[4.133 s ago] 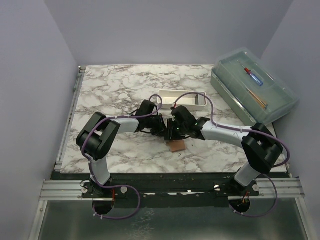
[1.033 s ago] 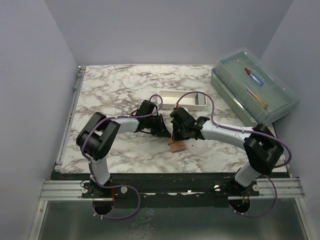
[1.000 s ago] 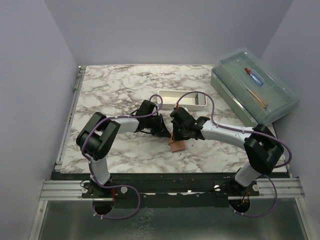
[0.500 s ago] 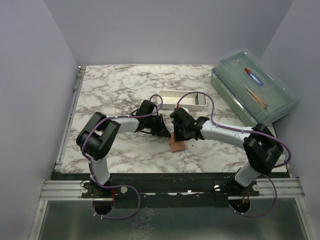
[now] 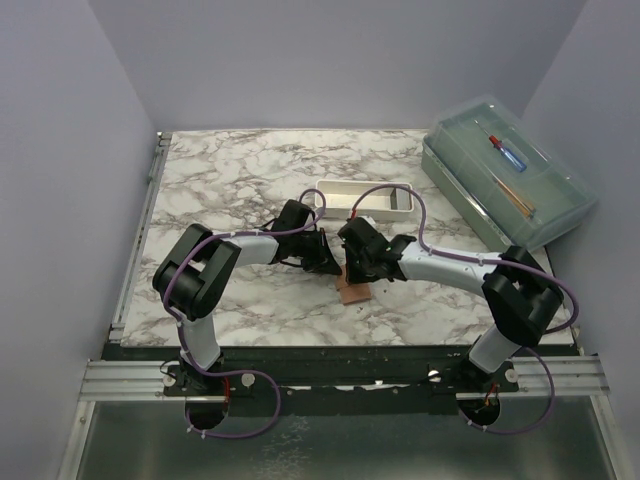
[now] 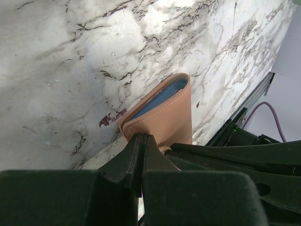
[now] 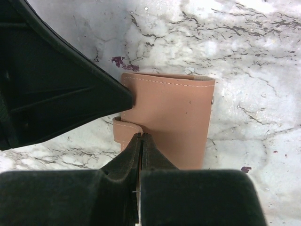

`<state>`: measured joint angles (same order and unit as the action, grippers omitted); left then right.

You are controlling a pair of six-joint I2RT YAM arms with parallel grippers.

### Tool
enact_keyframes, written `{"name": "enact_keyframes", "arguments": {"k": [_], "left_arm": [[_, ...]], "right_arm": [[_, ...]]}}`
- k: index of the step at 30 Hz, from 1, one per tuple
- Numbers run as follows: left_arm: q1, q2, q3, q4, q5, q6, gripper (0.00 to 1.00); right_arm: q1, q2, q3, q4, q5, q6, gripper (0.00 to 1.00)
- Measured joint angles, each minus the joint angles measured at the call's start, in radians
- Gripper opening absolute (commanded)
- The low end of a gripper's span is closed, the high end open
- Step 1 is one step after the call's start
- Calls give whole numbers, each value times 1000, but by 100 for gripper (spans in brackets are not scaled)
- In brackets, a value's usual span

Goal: Put the credit cards into the card holder
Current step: Close the card holder at the center of the board.

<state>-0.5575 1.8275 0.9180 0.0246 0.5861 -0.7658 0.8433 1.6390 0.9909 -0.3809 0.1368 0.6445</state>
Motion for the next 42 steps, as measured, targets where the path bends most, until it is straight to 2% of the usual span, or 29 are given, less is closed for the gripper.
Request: {"name": "enact_keyframes", "arguments": {"k": [15, 27, 42], "left_arm": [[0, 0, 0, -4, -1, 4, 0], [0, 2, 0, -5, -2, 5, 0], [0, 2, 1, -6, -2, 6, 0]], "right_arm": [[1, -7, -30, 29, 9, 39, 0], [1, -70, -31, 47, -21, 2, 0], [-1, -49, -46, 40, -19, 9, 0]]}}
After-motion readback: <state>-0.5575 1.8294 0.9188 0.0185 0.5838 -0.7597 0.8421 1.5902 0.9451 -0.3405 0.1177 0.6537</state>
